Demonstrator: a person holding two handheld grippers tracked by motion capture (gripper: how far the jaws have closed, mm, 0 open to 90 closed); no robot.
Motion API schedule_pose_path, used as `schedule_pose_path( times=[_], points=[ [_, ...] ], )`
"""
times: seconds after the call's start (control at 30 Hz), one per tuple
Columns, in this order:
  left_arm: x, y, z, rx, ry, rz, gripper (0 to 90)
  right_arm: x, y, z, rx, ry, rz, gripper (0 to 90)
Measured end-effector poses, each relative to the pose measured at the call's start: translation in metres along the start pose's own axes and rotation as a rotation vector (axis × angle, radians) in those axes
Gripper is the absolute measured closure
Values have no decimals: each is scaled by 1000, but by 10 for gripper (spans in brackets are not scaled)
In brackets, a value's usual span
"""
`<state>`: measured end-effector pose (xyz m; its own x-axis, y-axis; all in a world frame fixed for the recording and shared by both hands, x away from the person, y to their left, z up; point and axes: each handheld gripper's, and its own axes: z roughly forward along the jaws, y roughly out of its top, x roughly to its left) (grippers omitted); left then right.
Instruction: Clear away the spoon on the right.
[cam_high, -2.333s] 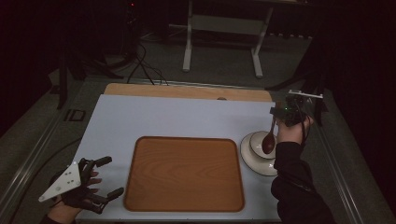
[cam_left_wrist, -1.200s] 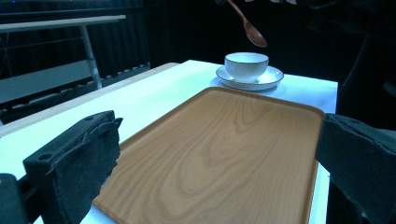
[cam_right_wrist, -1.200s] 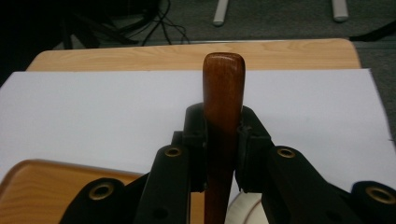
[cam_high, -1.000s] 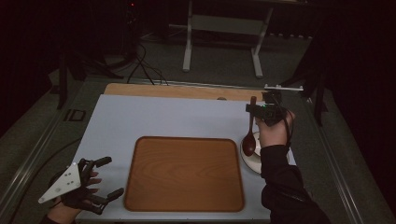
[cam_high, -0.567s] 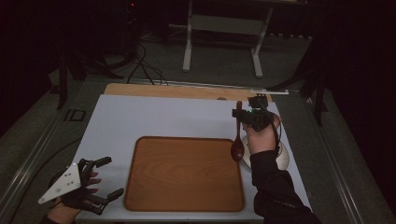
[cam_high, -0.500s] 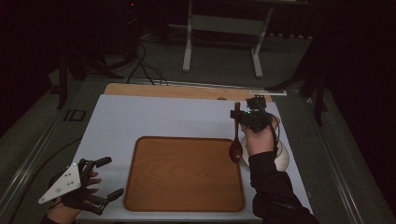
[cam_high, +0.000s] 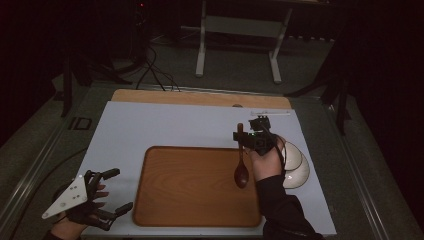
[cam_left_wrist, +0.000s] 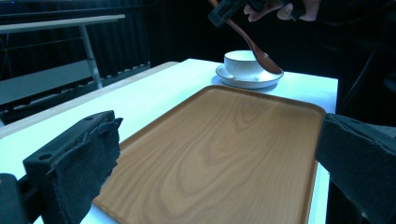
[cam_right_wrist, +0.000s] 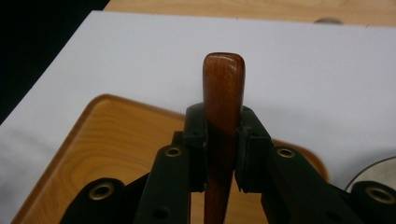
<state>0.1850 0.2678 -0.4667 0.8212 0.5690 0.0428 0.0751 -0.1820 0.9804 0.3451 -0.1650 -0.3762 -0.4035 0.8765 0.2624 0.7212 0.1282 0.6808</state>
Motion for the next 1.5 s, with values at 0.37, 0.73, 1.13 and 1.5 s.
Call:
schedule_pose_path(
  times=[0.37, 0.73, 1.13, 1.5],
  points=[
    [-1, 0, 0, 4, -1, 3, 0, 5, -28, 24, 50, 21, 46, 773],
    [-1, 0, 0, 4, 0, 4, 0, 2, -56, 46, 103, 22, 90, 773],
    [-1, 0, 1, 6, -1, 4, 0, -5, -69, 58, 136, -9, 119, 773],
    [-1, -1, 1, 7, -6, 2, 0, -18, -77, 68, 123, -31, 182, 772]
  ],
)
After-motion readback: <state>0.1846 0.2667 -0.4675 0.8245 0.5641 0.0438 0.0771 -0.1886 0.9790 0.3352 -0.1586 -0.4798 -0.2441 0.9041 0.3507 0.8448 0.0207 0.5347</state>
